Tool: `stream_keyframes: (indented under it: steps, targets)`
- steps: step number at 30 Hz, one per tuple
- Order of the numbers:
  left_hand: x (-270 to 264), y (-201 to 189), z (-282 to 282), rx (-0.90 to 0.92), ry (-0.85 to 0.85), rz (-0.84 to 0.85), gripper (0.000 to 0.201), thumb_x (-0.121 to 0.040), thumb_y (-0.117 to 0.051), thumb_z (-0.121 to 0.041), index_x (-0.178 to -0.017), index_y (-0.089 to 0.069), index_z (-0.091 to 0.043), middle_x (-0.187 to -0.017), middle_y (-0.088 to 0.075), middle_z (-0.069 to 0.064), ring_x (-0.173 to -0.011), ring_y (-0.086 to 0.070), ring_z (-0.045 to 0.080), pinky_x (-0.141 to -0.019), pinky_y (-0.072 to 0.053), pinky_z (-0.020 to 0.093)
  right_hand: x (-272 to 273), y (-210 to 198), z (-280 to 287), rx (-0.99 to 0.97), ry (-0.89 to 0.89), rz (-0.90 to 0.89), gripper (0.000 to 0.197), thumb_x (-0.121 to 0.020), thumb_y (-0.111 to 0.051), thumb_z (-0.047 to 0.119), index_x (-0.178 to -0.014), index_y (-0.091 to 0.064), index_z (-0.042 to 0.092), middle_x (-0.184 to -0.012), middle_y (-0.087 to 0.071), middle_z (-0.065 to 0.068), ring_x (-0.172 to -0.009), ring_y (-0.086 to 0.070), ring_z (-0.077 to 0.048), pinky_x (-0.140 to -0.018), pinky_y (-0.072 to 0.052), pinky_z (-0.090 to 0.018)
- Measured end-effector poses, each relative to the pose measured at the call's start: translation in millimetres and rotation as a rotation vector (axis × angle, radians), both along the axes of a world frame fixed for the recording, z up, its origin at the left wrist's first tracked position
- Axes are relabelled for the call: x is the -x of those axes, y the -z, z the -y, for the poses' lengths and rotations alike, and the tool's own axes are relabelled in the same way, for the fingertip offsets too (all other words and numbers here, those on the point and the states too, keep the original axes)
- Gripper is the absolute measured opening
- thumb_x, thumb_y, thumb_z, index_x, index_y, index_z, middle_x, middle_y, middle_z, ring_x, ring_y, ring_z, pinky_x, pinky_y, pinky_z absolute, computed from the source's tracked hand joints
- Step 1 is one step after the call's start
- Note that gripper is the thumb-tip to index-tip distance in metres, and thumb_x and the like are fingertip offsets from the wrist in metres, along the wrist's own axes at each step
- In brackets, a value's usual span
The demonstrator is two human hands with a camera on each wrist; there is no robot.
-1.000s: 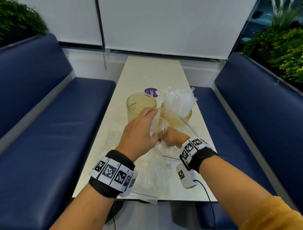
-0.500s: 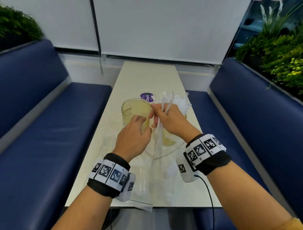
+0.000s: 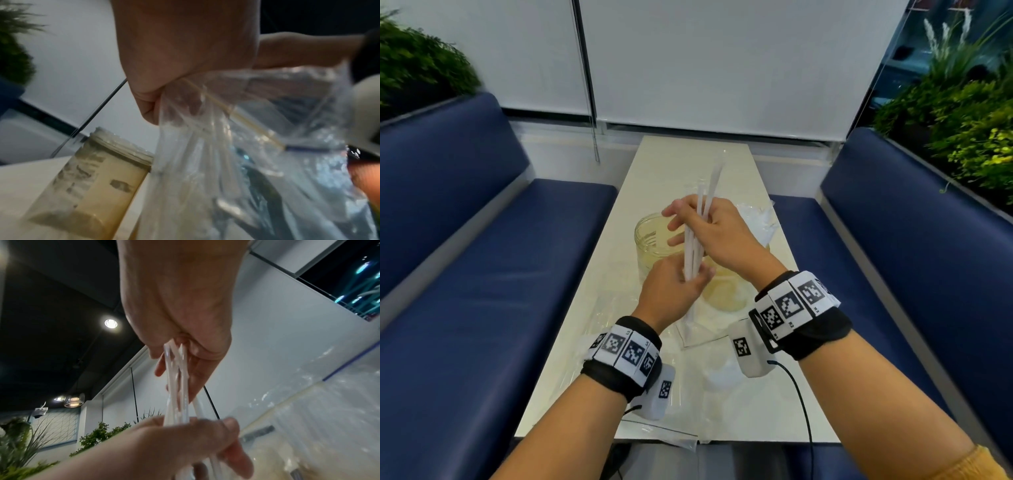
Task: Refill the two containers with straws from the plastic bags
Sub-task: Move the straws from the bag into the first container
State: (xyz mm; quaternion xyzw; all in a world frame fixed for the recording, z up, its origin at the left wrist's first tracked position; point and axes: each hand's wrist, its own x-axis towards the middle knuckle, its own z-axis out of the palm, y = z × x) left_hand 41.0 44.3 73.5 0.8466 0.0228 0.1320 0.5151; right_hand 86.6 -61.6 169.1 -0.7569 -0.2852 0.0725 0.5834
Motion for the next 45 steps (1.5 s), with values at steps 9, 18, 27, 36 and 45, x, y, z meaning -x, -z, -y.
stream_keyframes:
  steps: [9,18,27,36,45]
  targets:
    - [0,2,-4,-0.168,-0.023,-0.046,0.046,-0.099,-0.041,-0.047,-0.092,-0.067,-0.010,-0.088,-0.072,0.009,-0.080,-0.066,0.030,-0.073,-0.054,0.049,-14,-37,14,0.103,0.246,0.395,0.042,-0.091,-0.069,0.040,-0.130,-0.055,0.031,-0.102,-0.063,0.006,-0.070,-0.066,-0.013,-0.069,-0.062,-0.042]
    - [3,-10,-1,-0.194,-0.045,-0.011,0.045,-0.104,-0.043,-0.041,-0.087,-0.066,-0.007,-0.074,-0.067,0.009,-0.068,-0.061,0.030,-0.063,-0.047,0.040,-17,-48,0,0.454,0.175,0.606,0.045,-0.106,-0.040,0.036,-0.108,-0.076,0.011,-0.102,-0.077,0.000,-0.093,-0.070,-0.017,-0.088,-0.054,-0.041]
    - [1,-14,-6,-0.129,-0.135,0.001,0.044,-0.104,-0.045,-0.042,-0.083,-0.067,-0.010,-0.066,-0.061,-0.003,-0.061,-0.059,0.023,-0.058,-0.046,0.036,-13,-44,11,0.270,0.309,0.511,0.062,-0.084,-0.062,0.068,-0.132,-0.052,0.030,-0.101,-0.065,0.006,-0.084,-0.062,-0.010,-0.075,-0.052,-0.027]
    - [4,-19,2,-0.132,-0.091,0.024,0.029,-0.098,-0.056,-0.040,-0.086,-0.066,-0.016,-0.070,-0.066,0.000,-0.064,-0.063,0.023,-0.064,-0.055,0.048,-7,-4,1,0.307,0.086,0.426,0.048,-0.097,-0.061,0.041,-0.073,-0.073,0.001,-0.063,-0.069,-0.005,-0.053,-0.065,-0.015,-0.054,-0.054,-0.035]
    - [20,1,-29,-0.418,-0.146,-0.036,0.040,-0.076,-0.083,-0.038,-0.109,-0.062,-0.030,-0.111,-0.064,-0.015,-0.084,-0.055,0.011,-0.075,-0.047,0.030,-27,-75,42,-0.112,0.330,0.442,0.039,-0.100,-0.061,0.030,-0.070,-0.067,0.005,-0.047,-0.058,-0.001,-0.035,-0.057,-0.014,-0.035,-0.046,-0.026]
